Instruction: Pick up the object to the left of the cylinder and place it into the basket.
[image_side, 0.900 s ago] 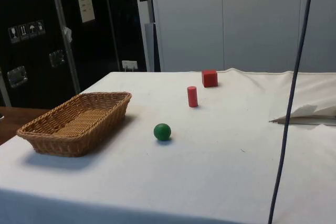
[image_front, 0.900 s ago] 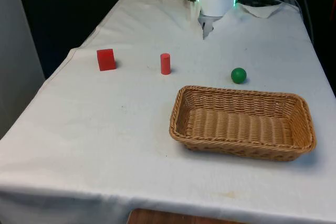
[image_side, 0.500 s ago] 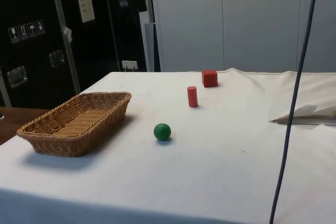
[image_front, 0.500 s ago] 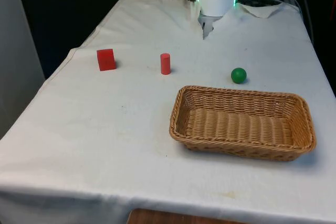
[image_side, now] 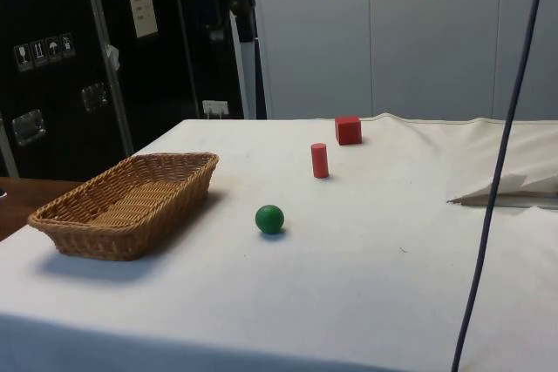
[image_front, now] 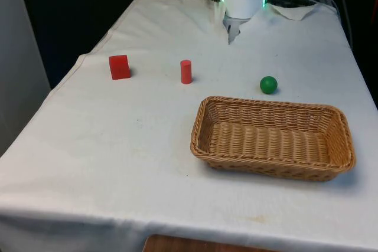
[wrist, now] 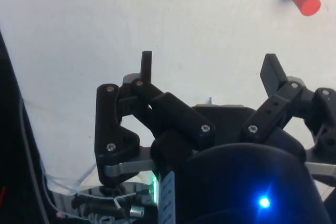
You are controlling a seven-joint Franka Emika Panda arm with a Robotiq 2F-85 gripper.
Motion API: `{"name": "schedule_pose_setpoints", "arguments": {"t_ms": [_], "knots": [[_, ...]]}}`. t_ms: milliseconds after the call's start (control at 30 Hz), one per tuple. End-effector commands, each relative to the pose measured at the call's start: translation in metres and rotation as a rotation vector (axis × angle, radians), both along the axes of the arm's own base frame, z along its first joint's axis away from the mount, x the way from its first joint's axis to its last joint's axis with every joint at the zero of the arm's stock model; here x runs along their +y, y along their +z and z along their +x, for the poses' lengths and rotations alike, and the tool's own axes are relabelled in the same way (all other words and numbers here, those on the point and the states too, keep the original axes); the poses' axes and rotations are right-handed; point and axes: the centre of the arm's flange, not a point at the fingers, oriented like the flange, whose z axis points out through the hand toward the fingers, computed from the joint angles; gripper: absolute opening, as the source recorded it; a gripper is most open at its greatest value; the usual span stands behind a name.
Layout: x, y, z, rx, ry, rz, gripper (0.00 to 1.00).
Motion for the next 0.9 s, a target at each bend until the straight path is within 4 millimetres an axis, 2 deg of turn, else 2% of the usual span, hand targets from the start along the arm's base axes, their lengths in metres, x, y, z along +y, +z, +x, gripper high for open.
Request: {"name": "schedule_pose_setpoints", "arguments": {"t_ms": [0, 200, 500, 867], "knots": [[0.002, -0.002, -0.002, -0.002, 0.002, -0.002, 1.00], [0.014, -0.019, -0.015, -0.037, 0.002, -0.025, 1.00], [0.028, -0.041, -0.024, -0.059, 0.008, -0.041, 1.00], [0.033, -0.069, -0.031, -0.067, 0.014, -0.040, 1.00]]}}
